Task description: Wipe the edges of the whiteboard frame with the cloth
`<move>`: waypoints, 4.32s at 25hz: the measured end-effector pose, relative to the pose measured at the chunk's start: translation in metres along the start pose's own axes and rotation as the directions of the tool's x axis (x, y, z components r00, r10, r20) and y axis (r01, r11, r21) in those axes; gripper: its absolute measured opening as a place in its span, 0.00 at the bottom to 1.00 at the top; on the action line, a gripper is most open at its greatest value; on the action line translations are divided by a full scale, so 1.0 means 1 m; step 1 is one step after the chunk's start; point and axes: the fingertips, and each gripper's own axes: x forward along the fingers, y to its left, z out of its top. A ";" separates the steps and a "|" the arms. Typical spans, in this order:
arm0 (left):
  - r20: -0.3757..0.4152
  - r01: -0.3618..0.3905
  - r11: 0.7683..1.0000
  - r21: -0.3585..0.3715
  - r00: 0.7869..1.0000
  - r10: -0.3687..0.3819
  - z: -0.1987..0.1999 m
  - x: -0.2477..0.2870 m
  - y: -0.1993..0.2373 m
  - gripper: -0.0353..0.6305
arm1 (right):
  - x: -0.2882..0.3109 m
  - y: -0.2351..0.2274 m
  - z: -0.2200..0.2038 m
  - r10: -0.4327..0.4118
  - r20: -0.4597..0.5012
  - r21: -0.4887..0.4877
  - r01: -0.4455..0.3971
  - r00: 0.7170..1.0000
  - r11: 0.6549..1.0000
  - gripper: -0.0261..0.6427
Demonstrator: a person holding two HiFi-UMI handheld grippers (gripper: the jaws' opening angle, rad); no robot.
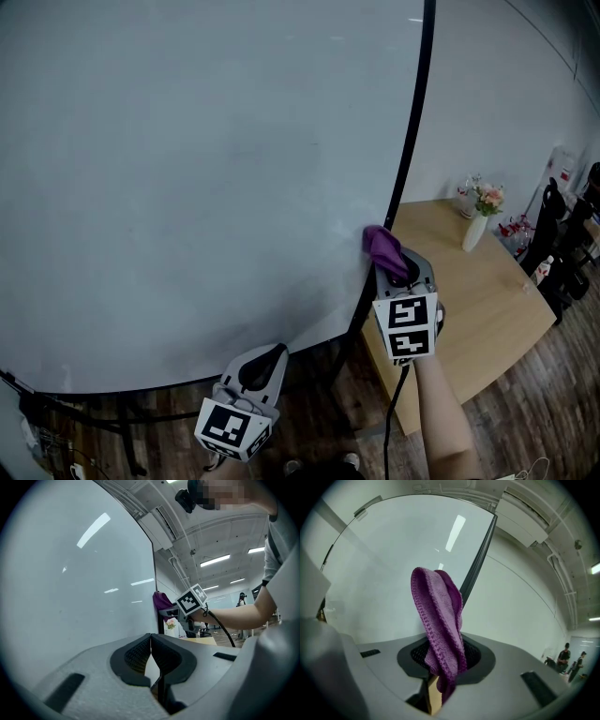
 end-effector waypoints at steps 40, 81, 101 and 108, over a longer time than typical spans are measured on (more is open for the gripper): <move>-0.034 0.001 1.000 -0.013 0.999 -0.001 -0.022 0.008 0.012 0.08 | 0.002 0.052 -0.075 0.069 -0.005 0.267 -0.065 0.998 0.961 0.18; -0.116 0.000 0.999 -0.051 0.993 -0.006 -0.067 0.010 0.017 0.08 | 0.017 0.115 -0.207 0.161 -0.170 0.430 -0.074 0.972 0.900 0.18; -0.138 0.008 0.998 -0.064 0.990 -0.017 -0.080 0.007 0.023 0.08 | 0.022 0.133 -0.252 0.170 -0.250 0.545 -0.006 0.953 0.838 0.18; -0.153 0.013 0.999 -0.039 0.988 -0.019 -0.085 0.004 0.024 0.08 | 0.024 0.139 -0.266 0.172 -0.271 0.555 0.007 0.947 0.832 0.18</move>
